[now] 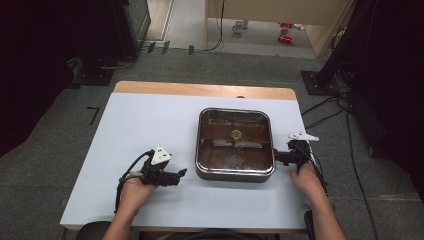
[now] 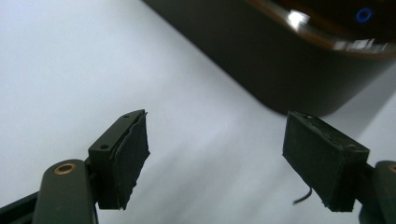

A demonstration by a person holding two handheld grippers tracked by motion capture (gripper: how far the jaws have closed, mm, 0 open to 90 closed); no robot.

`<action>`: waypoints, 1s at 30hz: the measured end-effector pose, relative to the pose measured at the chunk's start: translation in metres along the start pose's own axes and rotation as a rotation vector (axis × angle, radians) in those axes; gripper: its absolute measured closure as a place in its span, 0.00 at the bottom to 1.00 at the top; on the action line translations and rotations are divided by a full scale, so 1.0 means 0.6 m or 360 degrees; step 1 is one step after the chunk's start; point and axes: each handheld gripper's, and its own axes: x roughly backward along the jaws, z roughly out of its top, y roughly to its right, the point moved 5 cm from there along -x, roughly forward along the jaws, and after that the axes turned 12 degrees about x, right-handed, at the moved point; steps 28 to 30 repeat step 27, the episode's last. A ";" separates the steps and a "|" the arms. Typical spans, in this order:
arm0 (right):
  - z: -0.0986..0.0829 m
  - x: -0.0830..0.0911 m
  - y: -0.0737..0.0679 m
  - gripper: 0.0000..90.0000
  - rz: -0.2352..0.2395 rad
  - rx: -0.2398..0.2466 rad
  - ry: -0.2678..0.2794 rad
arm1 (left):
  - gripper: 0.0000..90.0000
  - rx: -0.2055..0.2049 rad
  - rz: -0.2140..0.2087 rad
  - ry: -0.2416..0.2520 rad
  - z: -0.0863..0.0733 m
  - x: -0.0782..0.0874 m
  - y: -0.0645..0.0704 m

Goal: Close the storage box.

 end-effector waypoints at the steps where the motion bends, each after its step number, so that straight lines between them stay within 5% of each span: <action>1: 0.000 0.000 0.000 0.12 0.0000 0.0000 0.0001 | 0.25 0.0023 0.0000 -0.0005 -0.004 -0.003 -0.001; 4: 0.000 0.000 0.000 0.12 0.0000 0.0000 0.0001 | 0.25 0.0042 0.0029 -0.0015 -0.010 -0.007 0.000; 7: 0.000 0.000 0.000 0.12 0.0001 -0.0001 0.0001 | 0.25 0.0072 -0.0012 -0.0029 -0.019 -0.014 0.004; 15: 0.000 0.000 0.000 0.12 0.0003 -0.0001 0.0000 | 0.18 -0.0038 0.0067 -0.0024 -0.025 -0.027 0.021; 30: 0.000 0.000 0.000 0.12 0.0003 0.0000 0.0000 | 0.15 -0.0036 0.0106 -0.0014 -0.026 -0.029 0.022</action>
